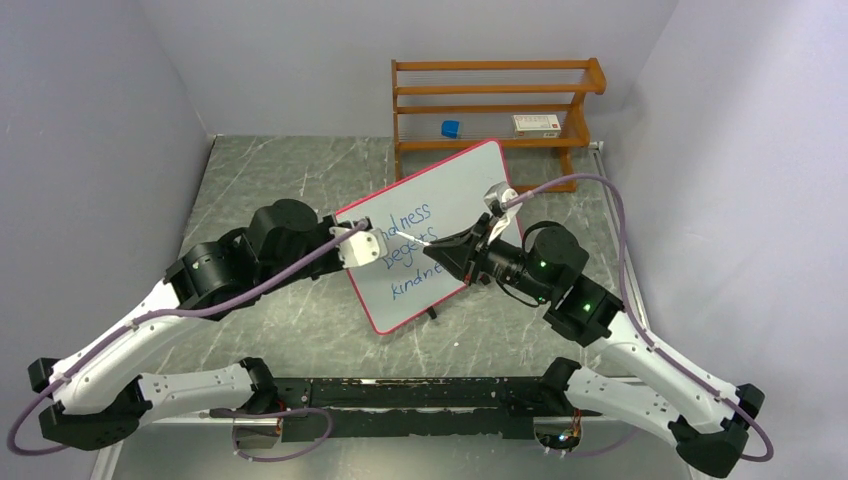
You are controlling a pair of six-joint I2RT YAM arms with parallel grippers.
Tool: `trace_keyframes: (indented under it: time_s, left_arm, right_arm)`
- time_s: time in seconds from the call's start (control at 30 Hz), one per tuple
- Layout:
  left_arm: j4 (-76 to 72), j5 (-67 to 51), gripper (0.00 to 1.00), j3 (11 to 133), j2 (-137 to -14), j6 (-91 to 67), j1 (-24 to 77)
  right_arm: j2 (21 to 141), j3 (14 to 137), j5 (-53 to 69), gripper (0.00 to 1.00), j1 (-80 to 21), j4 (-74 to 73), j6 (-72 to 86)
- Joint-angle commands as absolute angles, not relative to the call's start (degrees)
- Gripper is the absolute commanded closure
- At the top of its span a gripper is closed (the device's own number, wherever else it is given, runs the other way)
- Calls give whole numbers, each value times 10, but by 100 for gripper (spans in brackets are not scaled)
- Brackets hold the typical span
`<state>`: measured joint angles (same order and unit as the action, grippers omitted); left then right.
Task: Write a sentence on the whiteboard
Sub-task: Close the whiteboard marker at the center of the board.
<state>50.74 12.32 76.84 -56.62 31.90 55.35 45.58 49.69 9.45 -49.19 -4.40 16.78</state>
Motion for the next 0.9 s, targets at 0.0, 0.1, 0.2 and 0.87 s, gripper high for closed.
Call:
trace_keyframes:
  time_s: [0.0,0.1,0.2,0.87]
  left_arm:
    - [542,170,95,800,-582,366,591]
    - [557,196,95,807,-598,376,626]
    - [564,212,95,816,-608,385,652]
    - [550,261,95,803,-609,420,695]
  right_arm:
    - [473,527,140,100,-490,-26,176]
    - [486,537,161,100,-490,-28,174]
    - [494,538,178,100,-490,-27,173]
    - [525,554,216,100,-490,-50,154]
